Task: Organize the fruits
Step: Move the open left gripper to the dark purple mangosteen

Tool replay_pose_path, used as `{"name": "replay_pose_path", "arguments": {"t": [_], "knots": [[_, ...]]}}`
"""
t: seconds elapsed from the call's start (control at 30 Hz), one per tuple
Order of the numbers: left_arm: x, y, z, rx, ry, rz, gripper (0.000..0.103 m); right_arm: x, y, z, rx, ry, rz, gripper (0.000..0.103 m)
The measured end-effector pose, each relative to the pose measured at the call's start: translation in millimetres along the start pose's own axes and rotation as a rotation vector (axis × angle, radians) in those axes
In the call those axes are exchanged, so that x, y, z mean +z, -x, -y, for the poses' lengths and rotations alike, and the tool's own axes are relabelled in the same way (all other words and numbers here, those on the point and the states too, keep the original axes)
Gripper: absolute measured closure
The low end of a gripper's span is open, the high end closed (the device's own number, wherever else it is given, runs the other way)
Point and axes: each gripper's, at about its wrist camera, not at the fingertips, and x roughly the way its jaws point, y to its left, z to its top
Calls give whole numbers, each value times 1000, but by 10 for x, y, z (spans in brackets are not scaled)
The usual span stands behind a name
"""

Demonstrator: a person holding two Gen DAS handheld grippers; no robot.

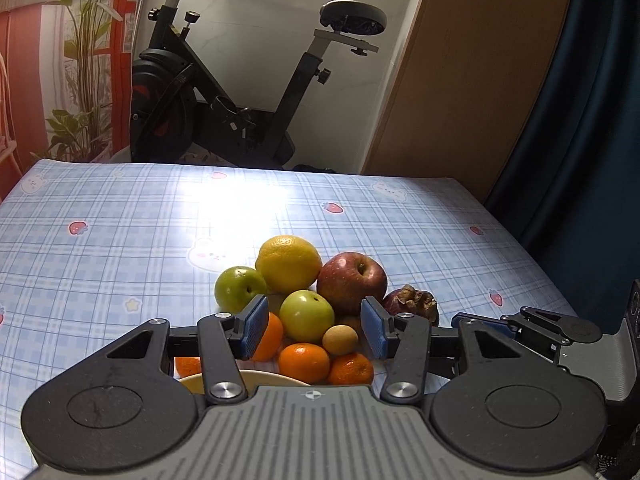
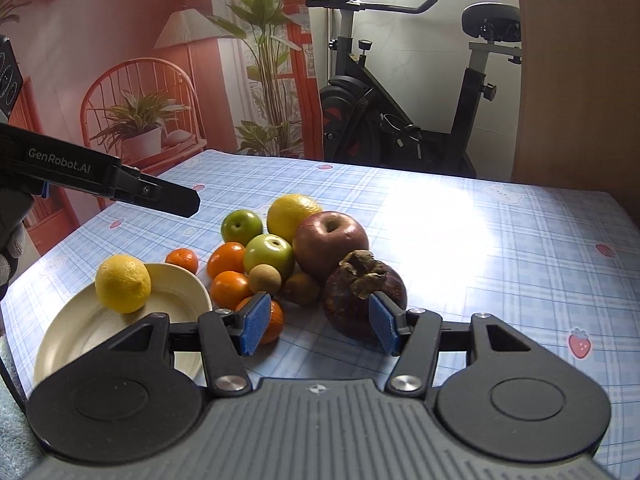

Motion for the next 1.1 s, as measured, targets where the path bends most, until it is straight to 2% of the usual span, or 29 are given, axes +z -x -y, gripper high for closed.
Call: {"name": "replay_pose_path", "arguments": {"t": [0.17,0.33,0.57,0.67,0.83,0.93,1.1], "knots": [[32,-172,181,-39,-29,-21,50,-49,3,129,-30,27,7,43],[32,-342,335,-72,-60,-34,50,-84,-96,221,-19,37,3,43],[2,-509,494,-58,-147,-40,50,-121,-201,259,-5,11,9,42],[-15,-533,517,-50,-167,-35,51,-151,-221,265,-1,-6,15,39],[14,-576,525,-79,-166,-57,53,-169,-260,304,6,-41,19,39],[32,-623,524,-96,-147,-72,52,-157,-286,316,-3,-45,9,31],[56,-706,559,-124,-133,-97,53,-136,-345,291,4,-26,-13,31]]}}
